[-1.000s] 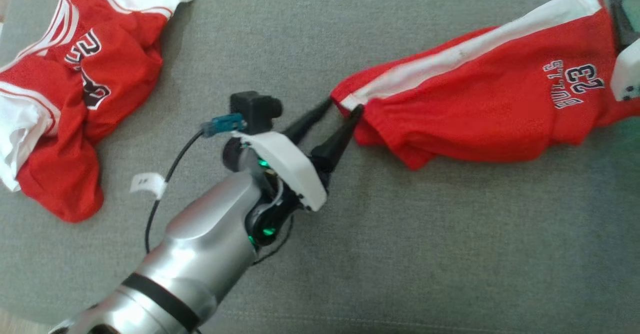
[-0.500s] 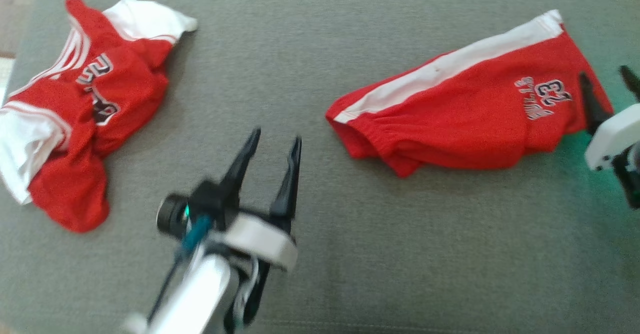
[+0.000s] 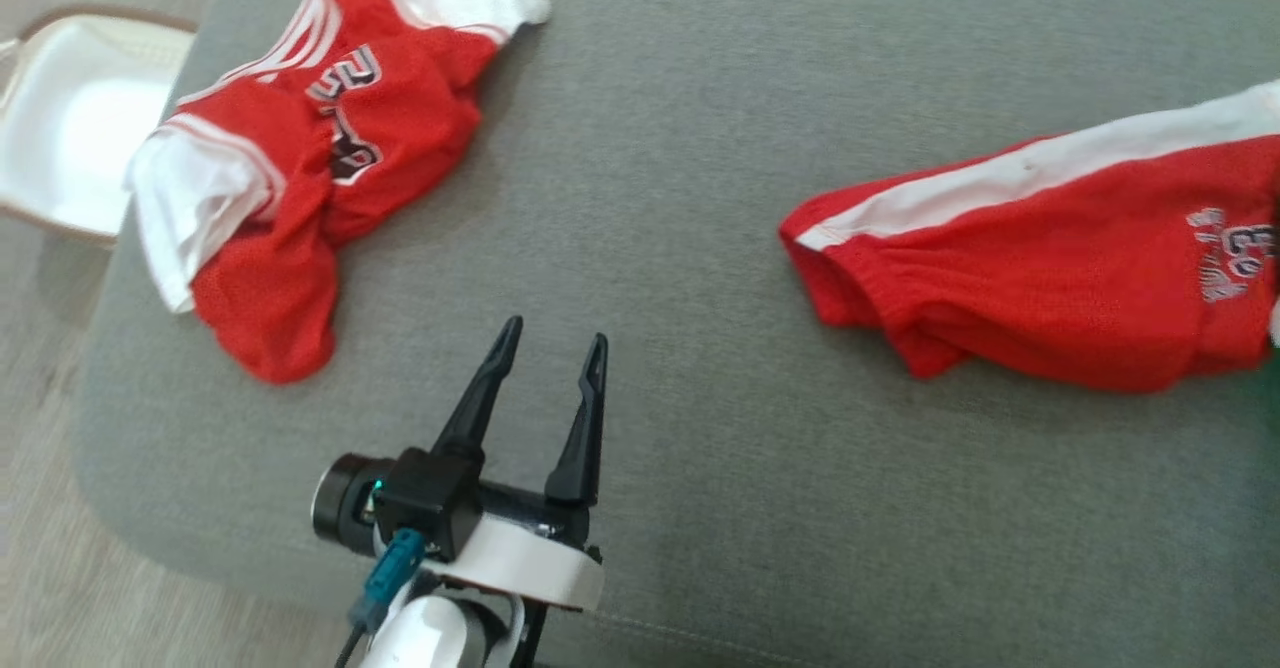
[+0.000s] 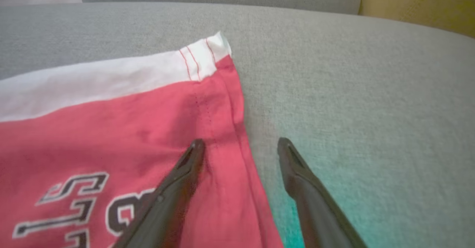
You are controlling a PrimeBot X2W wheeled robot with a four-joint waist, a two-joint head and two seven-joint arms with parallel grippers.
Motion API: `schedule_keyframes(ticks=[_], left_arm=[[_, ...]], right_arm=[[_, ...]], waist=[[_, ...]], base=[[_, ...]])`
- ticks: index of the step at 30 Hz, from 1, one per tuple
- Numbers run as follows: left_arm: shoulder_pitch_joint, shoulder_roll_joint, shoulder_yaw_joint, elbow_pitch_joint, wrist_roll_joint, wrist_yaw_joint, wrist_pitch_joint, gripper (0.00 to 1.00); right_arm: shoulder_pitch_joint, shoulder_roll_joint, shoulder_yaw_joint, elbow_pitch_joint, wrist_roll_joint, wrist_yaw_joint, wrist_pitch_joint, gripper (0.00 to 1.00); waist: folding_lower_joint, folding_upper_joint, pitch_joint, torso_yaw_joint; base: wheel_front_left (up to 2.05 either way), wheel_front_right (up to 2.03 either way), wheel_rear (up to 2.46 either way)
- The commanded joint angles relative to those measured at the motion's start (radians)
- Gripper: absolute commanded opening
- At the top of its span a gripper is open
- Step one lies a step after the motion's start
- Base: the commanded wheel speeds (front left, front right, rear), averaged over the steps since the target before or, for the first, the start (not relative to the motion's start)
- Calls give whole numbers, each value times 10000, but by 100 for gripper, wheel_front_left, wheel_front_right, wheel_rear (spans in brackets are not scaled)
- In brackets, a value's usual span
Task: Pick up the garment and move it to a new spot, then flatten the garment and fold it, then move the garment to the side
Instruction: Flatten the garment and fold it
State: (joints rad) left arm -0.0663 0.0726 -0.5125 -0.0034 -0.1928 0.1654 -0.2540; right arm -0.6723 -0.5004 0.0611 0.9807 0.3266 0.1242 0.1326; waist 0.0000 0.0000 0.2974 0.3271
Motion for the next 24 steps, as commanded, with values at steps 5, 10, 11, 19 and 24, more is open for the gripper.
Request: schedule_keyframes(ticks=[5,10,11,19,24], left_arm=[[-74,-116,570,-398,247,-203,-77,100],[111,-164,824,-318,402,-285,-77,100],[139,-170,871,-312,424,-317,-77,100],[253,-202,1158,-257,545,-507,-78,100],[204,-214,1160,-152,596,-574,-78,100]], right_arm=[[-351,-96,39,554,-11,65,165,0],[-533,-61,38,1087,-117,65,66,0],[-587,-112,10,1189,-248,65,-38,0],[-1286,-794,-466,1823,-1984,65,-718,0],[-1679,-434,-685,1688,-2580,65,-1039,0]], waist=[[0,0,73,206],[0,0,-139,-147],[0,0,-202,-277],[0,0,-670,-1376],[0,0,-862,-1696]], base=[[0,0,0],[0,0,0],[0,0,0],[0,0,0],[0,0,0]])
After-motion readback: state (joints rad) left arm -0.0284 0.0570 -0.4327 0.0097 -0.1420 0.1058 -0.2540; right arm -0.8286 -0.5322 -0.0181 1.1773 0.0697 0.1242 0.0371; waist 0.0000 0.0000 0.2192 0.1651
